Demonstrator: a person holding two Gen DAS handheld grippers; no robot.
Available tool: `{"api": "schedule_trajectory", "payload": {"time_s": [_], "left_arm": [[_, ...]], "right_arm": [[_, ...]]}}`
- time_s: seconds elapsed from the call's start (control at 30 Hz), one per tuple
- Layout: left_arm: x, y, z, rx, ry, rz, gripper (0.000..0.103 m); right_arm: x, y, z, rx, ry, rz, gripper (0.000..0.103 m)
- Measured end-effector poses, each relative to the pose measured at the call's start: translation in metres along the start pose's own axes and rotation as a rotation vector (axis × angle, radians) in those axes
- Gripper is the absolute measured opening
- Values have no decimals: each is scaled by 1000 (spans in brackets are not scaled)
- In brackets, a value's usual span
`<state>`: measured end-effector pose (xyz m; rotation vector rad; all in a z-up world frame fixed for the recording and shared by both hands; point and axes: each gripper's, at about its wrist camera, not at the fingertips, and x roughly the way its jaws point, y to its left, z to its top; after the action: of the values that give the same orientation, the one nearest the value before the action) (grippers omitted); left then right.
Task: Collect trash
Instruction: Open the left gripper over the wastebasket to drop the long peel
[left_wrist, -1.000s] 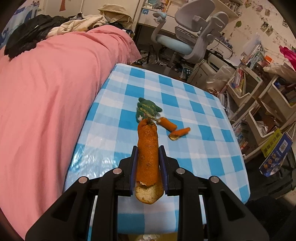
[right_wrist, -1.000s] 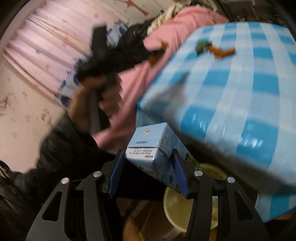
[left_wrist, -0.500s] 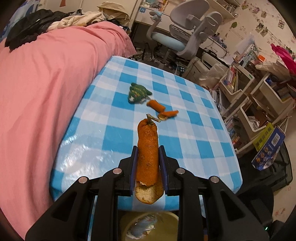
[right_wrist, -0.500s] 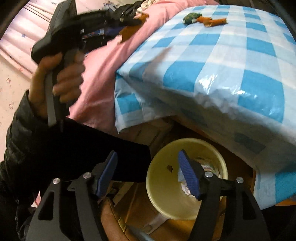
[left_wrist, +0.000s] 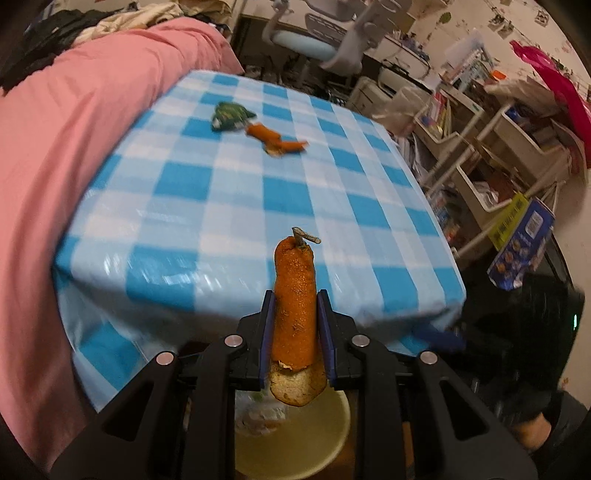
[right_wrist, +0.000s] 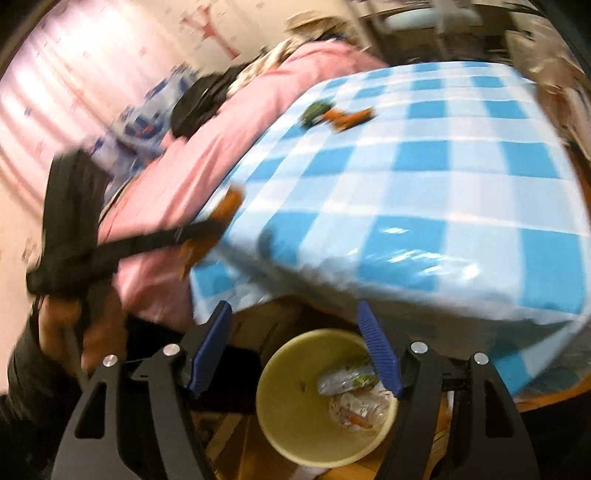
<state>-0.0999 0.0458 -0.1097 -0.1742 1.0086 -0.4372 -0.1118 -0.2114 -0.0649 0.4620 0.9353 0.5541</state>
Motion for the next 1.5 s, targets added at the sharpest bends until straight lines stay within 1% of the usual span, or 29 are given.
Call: {"api": "schedule_trajectory", "payload": {"time_s": [0.13,0.17,0.2,0.23,0.27,0.3,0.37,0.47,0.6,0.7,1.0,1.2,1.37,1.5], "left_arm": [[6,-12,-24,12,60,-7,21],[9,-15,-30,16,82,-9,21],[13,-20,-39,22,122,-12,23],[16,-23,-45,28,152,-13,25],[19,-26,-52,35,175,-14,34],[20,-30,-56,47,192,-7,48],[21,-38,-62,84,194,20,59],[20,-40,-63,92,185,16,61],[20,-32,-60,48,168,29,61],[16,-26,-55,26,138,29,61],[4,-13,-44,-56,40,27,63],[-9,-5,-36,-100,-48,29,63],[-20,-5,-24,-97,-124,69,66],[-27,-6,-7,-71,-172,88,68]], "right_arm": [[-9,-11,2,46,-45,-21,70],[-10,-12,1,50,-51,-23,70],[-11,-12,1,51,-58,-25,70],[-11,-10,1,52,-64,-26,70],[-10,-9,0,53,-68,-26,70],[-10,-9,0,56,-73,-26,70],[-14,-12,0,61,-79,-28,70],[-19,-16,0,61,-80,-29,70],[-16,-17,1,60,-76,-31,71],[-15,-16,1,55,-71,-34,71],[-15,-9,-2,25,-73,-54,71],[-14,-1,-2,-14,-75,-73,71],[-13,5,0,-53,-80,-89,71],[-10,9,4,-84,-78,-99,71]]}}
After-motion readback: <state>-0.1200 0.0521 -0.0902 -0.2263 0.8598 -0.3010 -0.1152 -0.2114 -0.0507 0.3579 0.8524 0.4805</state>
